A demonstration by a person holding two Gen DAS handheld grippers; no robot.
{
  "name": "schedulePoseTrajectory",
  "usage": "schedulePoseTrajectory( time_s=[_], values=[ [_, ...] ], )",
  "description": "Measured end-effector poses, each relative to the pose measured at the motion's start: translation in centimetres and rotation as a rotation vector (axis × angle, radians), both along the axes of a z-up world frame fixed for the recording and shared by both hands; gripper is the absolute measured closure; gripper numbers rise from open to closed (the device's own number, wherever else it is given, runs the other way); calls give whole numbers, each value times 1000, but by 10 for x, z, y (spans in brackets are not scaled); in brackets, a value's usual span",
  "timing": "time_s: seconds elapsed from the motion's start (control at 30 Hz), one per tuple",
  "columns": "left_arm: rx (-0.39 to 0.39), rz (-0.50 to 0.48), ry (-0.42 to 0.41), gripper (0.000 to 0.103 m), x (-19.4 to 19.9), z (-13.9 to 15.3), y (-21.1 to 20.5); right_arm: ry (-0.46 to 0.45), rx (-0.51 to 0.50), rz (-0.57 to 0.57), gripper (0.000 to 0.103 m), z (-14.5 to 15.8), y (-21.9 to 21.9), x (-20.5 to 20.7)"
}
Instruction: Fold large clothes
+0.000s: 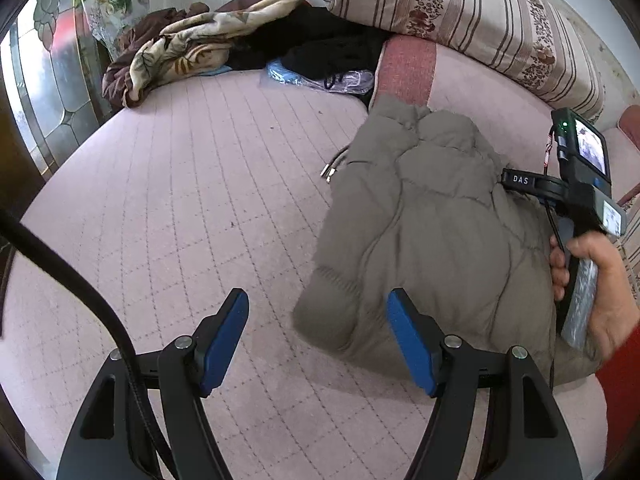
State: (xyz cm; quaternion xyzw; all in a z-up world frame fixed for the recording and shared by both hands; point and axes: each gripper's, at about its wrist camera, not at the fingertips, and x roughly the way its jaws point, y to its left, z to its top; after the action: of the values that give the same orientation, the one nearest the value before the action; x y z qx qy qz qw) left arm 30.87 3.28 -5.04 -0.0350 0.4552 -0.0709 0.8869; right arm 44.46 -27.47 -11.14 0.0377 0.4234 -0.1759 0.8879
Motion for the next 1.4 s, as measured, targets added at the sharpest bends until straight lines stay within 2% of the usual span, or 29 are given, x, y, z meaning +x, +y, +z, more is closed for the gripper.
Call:
schedulePoseTrajectory(
  time_s=[0.4,0.5,0.63,0.7,0.83,0.93,0.97,1.03,1.1,1.27,1.4],
  values=[
    [8,32,-1,32,17,-2,7,27,-43,-29,19,-9,-9,36],
    [23,37,1,32,18,-2,6,13,-61,-12,19,13,-5,20],
    [1,37,15,32,15,-1,11,-70,-43,51,19,50,-6,-31],
    [-8,45,20,32,14,-1,14,-82,-52,58,19,55,-14,-53],
    [-25,51,21,32,11,0,17,-56,-85,-17,20,41,-50,-82],
    [-20,48,20,32,10,0,16,-17,-17,-130,37,17,-94,-85],
    [-19,48,21,32,10,0,16,-21,29,-154,37,11,-107,-86],
    [-18,52,25,32,12,-1,18,-35,121,-215,37,-6,-132,-86],
    [-20,57,32,32,15,-2,20,-40,163,-234,37,-19,-143,-85],
    [-26,59,42,32,22,-4,23,-67,156,-255,33,-34,-150,-80],
    [-17,64,46,32,23,-2,26,-34,103,-256,30,-27,-140,-73]
  ],
)
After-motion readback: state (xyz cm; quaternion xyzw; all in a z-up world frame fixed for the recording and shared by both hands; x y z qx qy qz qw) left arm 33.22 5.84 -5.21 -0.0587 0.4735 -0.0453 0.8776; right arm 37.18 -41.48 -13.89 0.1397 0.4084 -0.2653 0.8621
